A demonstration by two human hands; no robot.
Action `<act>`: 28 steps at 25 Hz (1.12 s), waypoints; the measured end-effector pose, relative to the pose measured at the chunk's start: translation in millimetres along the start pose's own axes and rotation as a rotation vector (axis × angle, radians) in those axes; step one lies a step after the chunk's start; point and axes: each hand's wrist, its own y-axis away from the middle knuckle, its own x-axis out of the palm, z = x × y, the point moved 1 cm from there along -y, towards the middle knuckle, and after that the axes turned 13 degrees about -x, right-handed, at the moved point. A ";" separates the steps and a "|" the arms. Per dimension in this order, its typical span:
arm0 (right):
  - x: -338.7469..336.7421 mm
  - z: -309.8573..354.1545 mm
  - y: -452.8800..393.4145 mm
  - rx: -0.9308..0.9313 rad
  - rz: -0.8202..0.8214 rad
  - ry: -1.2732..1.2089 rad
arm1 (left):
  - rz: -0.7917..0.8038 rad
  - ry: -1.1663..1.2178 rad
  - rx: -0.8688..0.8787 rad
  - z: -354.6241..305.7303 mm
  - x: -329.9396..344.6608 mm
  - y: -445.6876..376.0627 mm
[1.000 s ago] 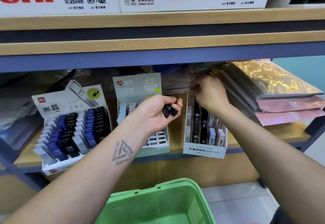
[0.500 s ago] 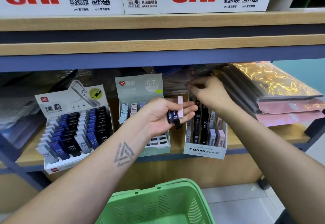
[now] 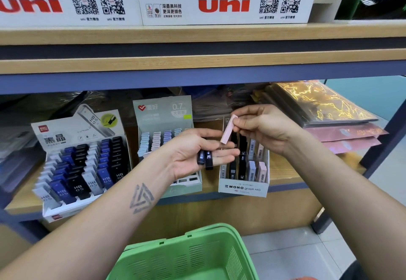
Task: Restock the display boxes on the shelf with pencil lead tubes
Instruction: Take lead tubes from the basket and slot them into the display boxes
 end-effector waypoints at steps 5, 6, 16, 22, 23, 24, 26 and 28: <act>-7.9 1.9 7.4 -0.016 0.053 -0.039 | -0.097 -0.004 -0.070 4.0 1.8 -7.2; -8.9 2.0 8.3 -0.023 0.070 -0.038 | -0.103 -0.013 -0.052 4.0 2.4 -8.1; -20.9 2.2 12.2 -0.033 0.071 0.026 | -0.273 -0.144 0.182 4.5 7.5 -16.6; -30.6 4.0 10.1 -0.114 -0.075 0.169 | -0.214 -0.057 0.127 3.2 14.4 -21.1; -36.4 6.6 10.5 -0.139 -0.099 0.191 | -0.183 0.000 0.087 3.1 15.2 -20.7; -42.7 9.2 11.8 -0.160 -0.115 0.217 | -0.156 0.052 0.053 3.1 15.4 -20.3; -54.2 12.5 15.1 -0.180 -0.123 0.359 | -0.127 0.120 0.017 3.0 14.3 -19.3; -63.2 10.8 16.8 -0.209 -0.089 0.707 | -0.114 0.150 0.007 3.8 13.2 -20.5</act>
